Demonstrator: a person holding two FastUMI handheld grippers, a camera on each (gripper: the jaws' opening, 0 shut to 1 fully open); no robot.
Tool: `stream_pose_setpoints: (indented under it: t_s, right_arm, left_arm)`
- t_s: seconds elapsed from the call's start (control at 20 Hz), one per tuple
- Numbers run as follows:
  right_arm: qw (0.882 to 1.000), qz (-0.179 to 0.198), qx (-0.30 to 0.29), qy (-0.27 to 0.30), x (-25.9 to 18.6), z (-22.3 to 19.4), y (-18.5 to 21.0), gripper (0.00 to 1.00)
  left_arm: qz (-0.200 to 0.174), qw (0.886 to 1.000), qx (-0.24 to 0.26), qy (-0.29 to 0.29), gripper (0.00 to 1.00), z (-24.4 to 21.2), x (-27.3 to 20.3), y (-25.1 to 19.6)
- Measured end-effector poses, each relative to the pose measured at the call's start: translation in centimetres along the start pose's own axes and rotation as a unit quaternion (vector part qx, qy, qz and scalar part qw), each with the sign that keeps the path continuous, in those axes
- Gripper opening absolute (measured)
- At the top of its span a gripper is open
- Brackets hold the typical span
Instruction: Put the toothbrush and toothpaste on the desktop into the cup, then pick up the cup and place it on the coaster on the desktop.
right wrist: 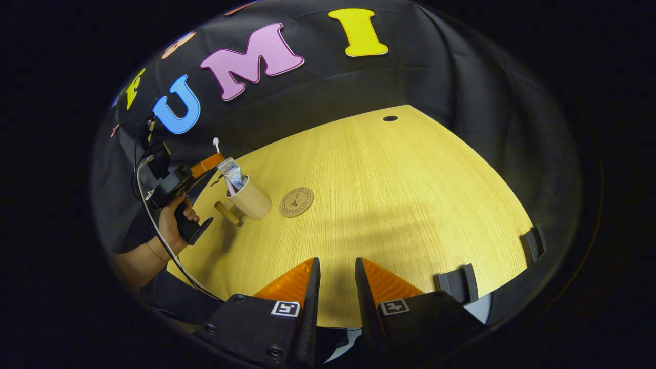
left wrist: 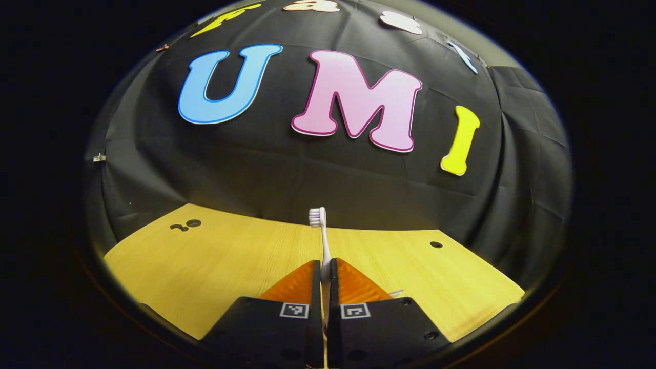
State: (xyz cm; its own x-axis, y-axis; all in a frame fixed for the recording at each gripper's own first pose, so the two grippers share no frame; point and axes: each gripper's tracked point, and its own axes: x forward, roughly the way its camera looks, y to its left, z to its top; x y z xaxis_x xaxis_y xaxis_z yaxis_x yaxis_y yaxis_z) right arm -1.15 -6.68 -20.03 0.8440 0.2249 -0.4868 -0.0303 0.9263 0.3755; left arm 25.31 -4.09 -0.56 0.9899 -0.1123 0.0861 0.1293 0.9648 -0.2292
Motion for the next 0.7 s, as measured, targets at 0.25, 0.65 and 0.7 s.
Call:
stream_pose_setpoints:
  t_s: [0.25,0.65,0.7]
  right_arm:
    - [1.000,0.007,-0.002,-0.004,0.4,0.7,0.1,0.41]
    - [1.000,0.016,0.001,-0.006,0.8,1.6,0.6,0.42]
    - [1.000,0.018,0.001,-0.007,1.0,1.8,0.7,0.41]
  left_arm:
    - [-0.018,1.000,0.004,0.005,0.11,0.0,-0.3,-0.4]
    - [-0.020,0.999,0.017,0.035,0.13,-0.5,-2.3,0.0]
    - [-0.023,0.999,0.018,0.041,0.13,-0.4,-2.6,0.1]
